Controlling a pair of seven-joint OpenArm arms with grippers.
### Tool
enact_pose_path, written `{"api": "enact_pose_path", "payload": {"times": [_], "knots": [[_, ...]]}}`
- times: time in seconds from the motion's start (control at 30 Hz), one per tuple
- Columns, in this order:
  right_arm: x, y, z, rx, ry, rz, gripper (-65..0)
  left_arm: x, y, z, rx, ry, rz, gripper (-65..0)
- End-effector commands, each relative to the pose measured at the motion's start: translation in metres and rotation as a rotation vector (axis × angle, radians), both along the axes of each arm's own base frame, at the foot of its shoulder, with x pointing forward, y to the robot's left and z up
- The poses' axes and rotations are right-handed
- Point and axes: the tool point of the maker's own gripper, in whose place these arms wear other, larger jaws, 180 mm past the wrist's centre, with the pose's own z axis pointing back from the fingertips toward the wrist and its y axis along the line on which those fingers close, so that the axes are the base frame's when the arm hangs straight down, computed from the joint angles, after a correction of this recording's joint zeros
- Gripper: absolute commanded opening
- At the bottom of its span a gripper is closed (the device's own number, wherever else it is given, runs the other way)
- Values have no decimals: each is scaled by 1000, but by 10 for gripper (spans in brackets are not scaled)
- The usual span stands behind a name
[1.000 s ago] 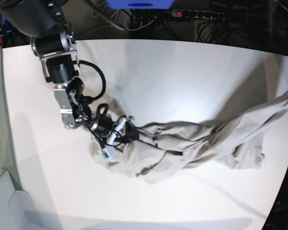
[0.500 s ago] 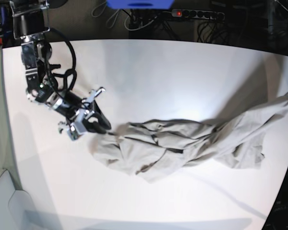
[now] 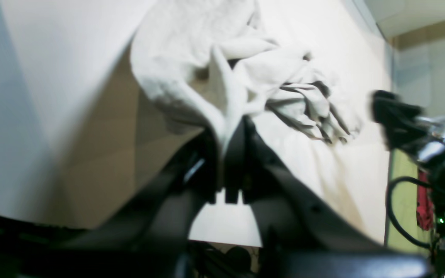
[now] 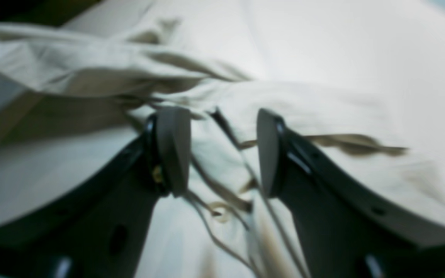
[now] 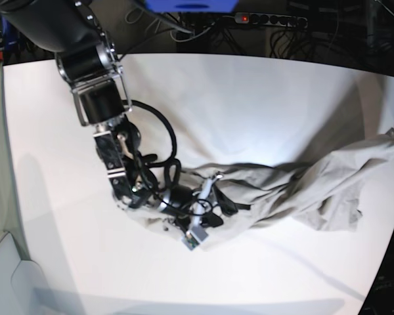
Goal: Layout the t-shirt on the table in an organized manner, then fold the t-shirt properly
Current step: 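Regrasp the shirt fabric with the right gripper near the bundle's end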
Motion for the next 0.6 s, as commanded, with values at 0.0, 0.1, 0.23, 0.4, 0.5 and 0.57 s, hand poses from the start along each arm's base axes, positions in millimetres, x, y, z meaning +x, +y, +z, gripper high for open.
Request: {"api": "enact_pose_path", "payload": {"times": [0.0, 0.1, 0.23, 0.4, 0.5, 0.57], "knots": [[16, 8, 26, 52, -60, 4, -363, 5, 0, 15, 0, -52, -4, -649], [21, 23, 16, 102, -43, -1, -363, 5, -1, 14, -6, -53, -3, -649], [47, 6, 2, 127, -35, -168, -313, 4, -4, 9, -23, -52, 1, -649], [53, -4, -9, 132, -28, -232, -223, 4, -5, 8, -27, -50, 3, -649], [45, 10, -15, 117, -18, -196, -223, 5, -5, 8, -27, -51, 2, -649], [41, 15, -17, 109, -16, -180, -222, 6, -6, 9, -30, -57, 2, -649]]}}
